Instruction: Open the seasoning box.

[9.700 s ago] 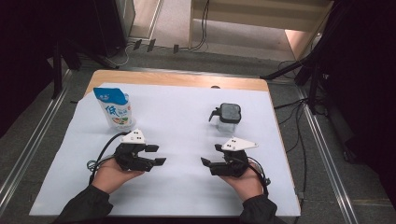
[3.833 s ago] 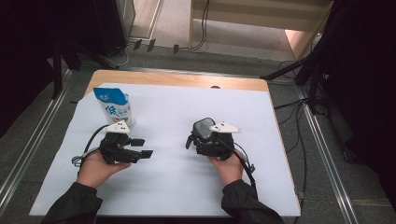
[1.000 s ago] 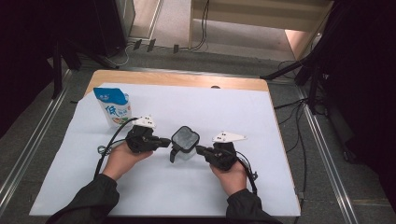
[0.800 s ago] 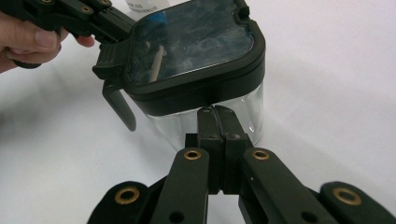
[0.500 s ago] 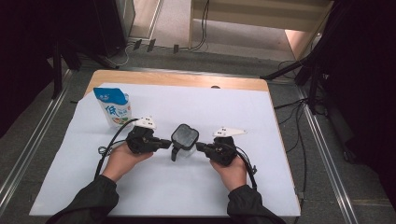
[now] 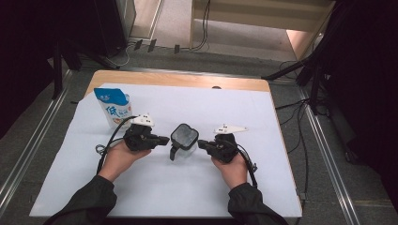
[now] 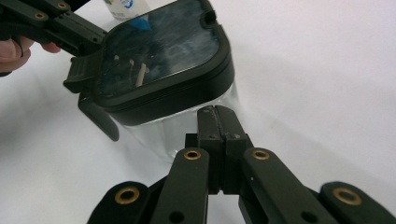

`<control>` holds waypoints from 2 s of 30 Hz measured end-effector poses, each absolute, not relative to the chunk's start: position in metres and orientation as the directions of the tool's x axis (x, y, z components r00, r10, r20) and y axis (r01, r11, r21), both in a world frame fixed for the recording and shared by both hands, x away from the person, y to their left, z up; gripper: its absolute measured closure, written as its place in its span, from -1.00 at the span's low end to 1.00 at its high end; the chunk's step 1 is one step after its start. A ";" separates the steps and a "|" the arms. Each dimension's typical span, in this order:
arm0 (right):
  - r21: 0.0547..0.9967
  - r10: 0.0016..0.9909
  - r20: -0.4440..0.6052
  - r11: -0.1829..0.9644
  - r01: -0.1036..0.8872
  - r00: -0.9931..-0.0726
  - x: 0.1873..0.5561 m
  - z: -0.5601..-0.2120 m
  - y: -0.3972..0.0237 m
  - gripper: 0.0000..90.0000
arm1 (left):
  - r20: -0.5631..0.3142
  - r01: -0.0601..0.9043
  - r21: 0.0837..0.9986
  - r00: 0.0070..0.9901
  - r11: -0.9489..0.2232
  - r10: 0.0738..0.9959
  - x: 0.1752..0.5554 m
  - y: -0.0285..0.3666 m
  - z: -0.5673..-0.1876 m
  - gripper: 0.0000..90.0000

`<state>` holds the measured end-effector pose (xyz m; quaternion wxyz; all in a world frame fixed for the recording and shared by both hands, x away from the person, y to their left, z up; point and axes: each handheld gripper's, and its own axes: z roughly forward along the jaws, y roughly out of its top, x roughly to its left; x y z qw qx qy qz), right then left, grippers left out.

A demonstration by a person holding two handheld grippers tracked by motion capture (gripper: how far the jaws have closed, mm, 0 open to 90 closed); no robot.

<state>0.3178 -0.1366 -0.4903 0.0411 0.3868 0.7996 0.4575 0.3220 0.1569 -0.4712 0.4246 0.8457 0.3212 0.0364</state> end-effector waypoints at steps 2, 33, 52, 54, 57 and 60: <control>0.766 0.656 0.294 0.273 0.581 -0.695 0.320 -0.490 -0.138 1.00 | -0.200 0.511 0.740 0.788 -0.437 0.583 0.327 0.155 -0.471 1.00; 0.768 0.645 0.282 0.291 0.570 -0.710 0.344 -0.487 -0.116 1.00 | -0.231 0.527 0.730 0.789 -0.434 0.570 0.292 0.157 -0.472 1.00; 0.778 0.629 0.300 0.273 0.565 -0.717 0.348 -0.480 -0.118 1.00 | -0.260 0.534 0.727 0.796 -0.432 0.547 0.283 0.134 -0.482 1.00; 0.774 0.634 0.285 0.290 0.563 -0.719 0.349 -0.481 -0.118 1.00 | -0.271 0.536 0.730 0.797 -0.425 0.539 0.283 0.132 -0.483 1.00; 0.770 0.640 0.281 0.294 0.567 -0.715 0.350 -0.483 -0.119 1.00 | -0.265 0.530 0.730 0.801 -0.431 0.536 0.282 0.131 -0.483 1.00; 0.774 0.647 0.279 0.287 0.565 -0.710 0.347 -0.480 -0.125 1.00 | -0.266 0.529 0.720 0.809 -0.449 0.524 0.282 0.137 -0.480 1.00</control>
